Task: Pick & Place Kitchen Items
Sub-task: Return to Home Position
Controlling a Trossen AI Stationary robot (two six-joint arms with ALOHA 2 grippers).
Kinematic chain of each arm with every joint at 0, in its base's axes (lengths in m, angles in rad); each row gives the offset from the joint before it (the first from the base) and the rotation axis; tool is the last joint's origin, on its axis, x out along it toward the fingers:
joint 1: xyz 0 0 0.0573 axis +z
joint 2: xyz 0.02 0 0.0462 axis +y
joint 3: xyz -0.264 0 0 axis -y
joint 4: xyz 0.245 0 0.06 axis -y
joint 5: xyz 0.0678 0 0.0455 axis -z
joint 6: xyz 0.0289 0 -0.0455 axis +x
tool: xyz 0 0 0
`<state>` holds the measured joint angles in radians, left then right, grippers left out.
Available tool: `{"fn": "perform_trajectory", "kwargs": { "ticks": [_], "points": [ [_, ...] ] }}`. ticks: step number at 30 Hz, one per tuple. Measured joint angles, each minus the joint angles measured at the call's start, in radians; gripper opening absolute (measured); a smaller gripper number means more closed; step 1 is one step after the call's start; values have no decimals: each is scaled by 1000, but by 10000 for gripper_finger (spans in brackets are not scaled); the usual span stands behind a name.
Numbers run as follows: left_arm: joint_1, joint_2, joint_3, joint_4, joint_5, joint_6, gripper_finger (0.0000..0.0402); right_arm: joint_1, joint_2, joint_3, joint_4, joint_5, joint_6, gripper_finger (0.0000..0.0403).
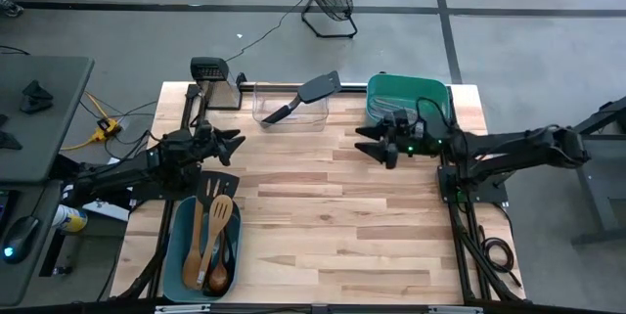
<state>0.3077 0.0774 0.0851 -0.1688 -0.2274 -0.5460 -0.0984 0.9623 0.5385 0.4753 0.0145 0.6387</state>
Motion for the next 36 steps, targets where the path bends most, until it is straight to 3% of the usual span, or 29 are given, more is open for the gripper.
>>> {"fn": "perform_trajectory", "kwargs": {
  "ticks": [4, 9, 23, 31, 36],
  "points": [
    [0, 1, -1, -7, 29, 16, 205, 6, -3, -160, 297, 10, 20, 349],
    [0, 1, -2, -9, 31, 18, 205, 6, -106, -319, 430, 34, 47, 349],
    [0, 1, -4, -12, 30, -11, 205, 4, -491, -465, 221, 77, -34, 349],
    [0, 1, -4, -7, 29, -35, 205, 4, -616, -529, 205, 90, -76, 349],
    [0, 1, -4, -5, 29, -35, 205, -22, -679, -529, 87, 97, -89, 349]
  ]
}}
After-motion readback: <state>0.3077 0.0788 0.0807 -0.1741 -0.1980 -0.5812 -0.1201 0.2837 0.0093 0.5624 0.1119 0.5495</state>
